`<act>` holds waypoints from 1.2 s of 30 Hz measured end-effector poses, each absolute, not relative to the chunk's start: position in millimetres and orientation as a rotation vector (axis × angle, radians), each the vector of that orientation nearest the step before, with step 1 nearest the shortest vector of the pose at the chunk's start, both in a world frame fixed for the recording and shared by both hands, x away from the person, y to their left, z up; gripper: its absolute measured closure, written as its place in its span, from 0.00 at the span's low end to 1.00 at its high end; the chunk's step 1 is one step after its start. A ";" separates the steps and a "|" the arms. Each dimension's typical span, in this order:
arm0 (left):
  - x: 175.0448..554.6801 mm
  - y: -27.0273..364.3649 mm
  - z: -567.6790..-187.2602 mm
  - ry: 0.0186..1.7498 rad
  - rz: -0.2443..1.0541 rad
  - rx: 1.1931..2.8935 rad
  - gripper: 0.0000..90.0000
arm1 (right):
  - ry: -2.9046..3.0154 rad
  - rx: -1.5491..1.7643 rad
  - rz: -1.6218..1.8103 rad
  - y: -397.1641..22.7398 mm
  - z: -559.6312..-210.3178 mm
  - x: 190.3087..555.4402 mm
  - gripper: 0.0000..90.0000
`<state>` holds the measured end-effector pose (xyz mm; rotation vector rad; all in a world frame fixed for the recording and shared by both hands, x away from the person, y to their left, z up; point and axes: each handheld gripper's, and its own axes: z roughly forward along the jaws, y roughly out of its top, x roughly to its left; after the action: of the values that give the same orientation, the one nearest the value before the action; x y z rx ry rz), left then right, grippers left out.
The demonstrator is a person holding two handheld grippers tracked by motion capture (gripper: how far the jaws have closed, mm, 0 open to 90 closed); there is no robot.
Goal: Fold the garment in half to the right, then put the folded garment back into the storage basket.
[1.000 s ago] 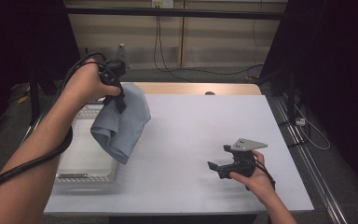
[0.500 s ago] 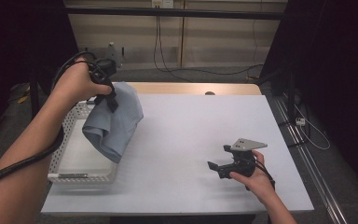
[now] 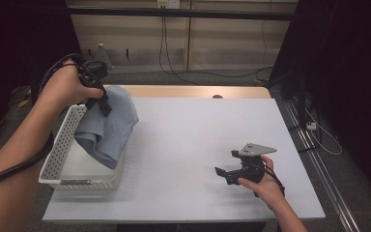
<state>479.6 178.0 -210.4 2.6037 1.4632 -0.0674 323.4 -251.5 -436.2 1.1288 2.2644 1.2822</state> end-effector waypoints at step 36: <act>472.9 192.9 -217.9 1.494 -0.075 2.589 0.83 | 2.245 1.132 1.289 -255.4 -432.7 319.0 0.07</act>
<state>472.9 192.9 -217.9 2.5890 1.4944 -0.0751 319.0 -255.4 -432.7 1.1322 2.2451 1.2887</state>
